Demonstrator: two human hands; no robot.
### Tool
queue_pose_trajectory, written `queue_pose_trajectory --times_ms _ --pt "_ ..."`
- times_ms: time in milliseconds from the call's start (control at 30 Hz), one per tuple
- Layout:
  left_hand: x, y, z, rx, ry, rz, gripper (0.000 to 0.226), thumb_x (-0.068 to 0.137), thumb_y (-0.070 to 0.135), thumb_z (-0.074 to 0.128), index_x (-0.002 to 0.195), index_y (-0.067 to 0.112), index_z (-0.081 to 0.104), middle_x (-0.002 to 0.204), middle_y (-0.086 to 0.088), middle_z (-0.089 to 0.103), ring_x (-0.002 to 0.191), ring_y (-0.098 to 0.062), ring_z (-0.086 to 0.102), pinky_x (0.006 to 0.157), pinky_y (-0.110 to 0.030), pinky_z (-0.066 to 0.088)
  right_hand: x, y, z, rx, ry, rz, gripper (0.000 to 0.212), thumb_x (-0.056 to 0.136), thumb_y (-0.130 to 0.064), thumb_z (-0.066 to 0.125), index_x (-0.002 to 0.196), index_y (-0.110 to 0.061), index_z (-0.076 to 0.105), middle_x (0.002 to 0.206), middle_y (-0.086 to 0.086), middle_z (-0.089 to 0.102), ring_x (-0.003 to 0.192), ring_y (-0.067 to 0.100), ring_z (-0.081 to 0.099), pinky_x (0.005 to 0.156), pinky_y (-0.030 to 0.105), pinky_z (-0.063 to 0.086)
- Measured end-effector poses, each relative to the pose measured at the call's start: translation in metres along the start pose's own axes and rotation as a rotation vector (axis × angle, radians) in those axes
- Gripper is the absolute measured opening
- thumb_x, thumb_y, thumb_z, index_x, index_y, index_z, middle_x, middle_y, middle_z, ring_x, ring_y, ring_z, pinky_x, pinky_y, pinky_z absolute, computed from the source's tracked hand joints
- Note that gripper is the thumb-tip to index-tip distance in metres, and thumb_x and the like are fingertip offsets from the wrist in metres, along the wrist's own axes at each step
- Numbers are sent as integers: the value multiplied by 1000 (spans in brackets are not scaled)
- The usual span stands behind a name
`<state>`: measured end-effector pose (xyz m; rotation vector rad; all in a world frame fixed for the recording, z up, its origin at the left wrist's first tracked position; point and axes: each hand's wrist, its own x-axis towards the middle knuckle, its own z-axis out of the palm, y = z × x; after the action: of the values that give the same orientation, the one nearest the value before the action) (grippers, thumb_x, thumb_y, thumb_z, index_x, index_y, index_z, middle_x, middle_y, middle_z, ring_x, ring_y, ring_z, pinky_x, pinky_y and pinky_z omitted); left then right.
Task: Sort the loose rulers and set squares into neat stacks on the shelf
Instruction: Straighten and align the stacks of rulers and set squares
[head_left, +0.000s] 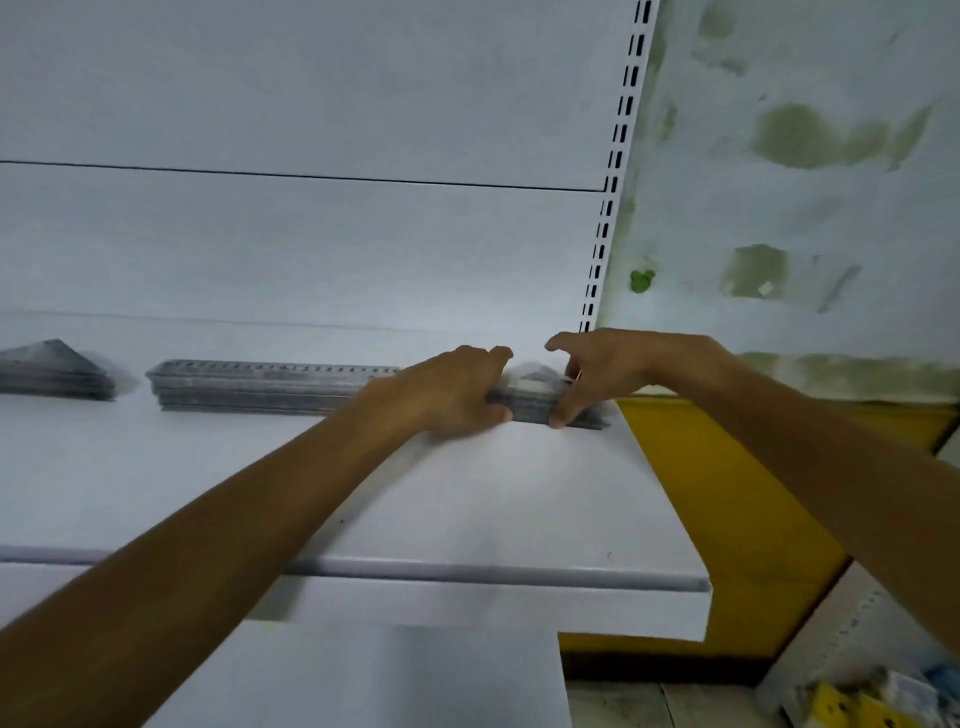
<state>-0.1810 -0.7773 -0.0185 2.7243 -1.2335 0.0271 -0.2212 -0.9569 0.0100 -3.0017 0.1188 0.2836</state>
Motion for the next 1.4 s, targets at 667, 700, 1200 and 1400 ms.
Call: queue_pose_trajectory --times_ms 667,700,1200,1400 --pt "-4 -9 18 -229 215 -16 56 81 34 64 132 20 46 114 1 63 108 -18 53 82 -24 38 -12 -23 3 -153 119 -19 58 64 -35 81 108 -7 54 94 3 50 89 22 54 74 33 49" --pt "-6 -9 19 -237 216 -14 56 81 35 63 132 22 45 115 2 62 107 -18 53 82 -25 38 -12 -23 3 -148 105 -5 56 64 -35 80 106 -7 54 93 3 52 86 20 54 72 32 48" --pt "-10 -8 21 -357 258 -74 65 71 49 71 128 22 51 109 5 63 100 -11 56 89 -27 44 -15 -24 3 6 70 50 47 61 -29 83 98 -5 68 95 9 69 82 23 63 67 30 51" --pt "-12 -5 18 -324 248 -58 53 76 49 66 117 16 60 105 -1 65 98 -17 58 87 -34 47 -21 -21 -1 180 -1 110 43 58 -33 86 87 -5 71 74 2 64 63 11 57 42 15 43"
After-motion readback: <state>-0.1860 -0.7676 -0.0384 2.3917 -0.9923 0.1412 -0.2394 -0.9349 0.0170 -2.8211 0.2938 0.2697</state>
